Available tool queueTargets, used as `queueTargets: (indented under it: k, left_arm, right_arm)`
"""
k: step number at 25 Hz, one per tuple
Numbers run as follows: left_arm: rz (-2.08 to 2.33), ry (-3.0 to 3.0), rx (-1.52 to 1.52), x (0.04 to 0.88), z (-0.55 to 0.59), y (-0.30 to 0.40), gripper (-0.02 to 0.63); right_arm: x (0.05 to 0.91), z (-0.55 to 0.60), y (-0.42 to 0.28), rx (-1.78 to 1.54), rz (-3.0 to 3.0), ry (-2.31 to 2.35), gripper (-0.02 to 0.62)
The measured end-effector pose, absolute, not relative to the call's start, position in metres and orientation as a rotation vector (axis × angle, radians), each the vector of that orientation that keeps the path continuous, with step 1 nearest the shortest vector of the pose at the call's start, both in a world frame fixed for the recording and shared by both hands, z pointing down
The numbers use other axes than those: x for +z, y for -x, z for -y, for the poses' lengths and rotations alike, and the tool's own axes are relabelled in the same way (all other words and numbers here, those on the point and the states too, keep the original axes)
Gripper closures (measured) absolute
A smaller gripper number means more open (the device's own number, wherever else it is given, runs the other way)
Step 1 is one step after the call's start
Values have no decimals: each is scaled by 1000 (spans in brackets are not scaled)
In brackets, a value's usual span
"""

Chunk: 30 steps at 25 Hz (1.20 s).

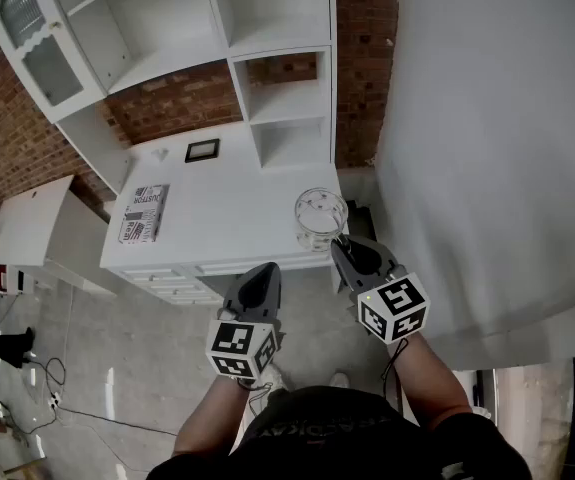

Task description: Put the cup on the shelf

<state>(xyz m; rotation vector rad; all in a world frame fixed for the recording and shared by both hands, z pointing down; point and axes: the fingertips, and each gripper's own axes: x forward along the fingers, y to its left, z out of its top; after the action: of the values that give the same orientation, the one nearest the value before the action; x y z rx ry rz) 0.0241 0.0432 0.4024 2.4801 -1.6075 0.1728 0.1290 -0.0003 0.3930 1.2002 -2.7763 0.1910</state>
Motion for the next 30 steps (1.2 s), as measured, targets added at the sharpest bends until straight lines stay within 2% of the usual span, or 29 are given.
queueTargets:
  k: [16,30]
  left_arm:
    - [1592,-2480,176,406,-47,-10,601]
    - [1556,-2500,153,402,-30,62,601]
  right_arm:
    - [395,0,-108,183,2779,-1193,557]
    - [392,15,-38,197,2747,-1230,557]
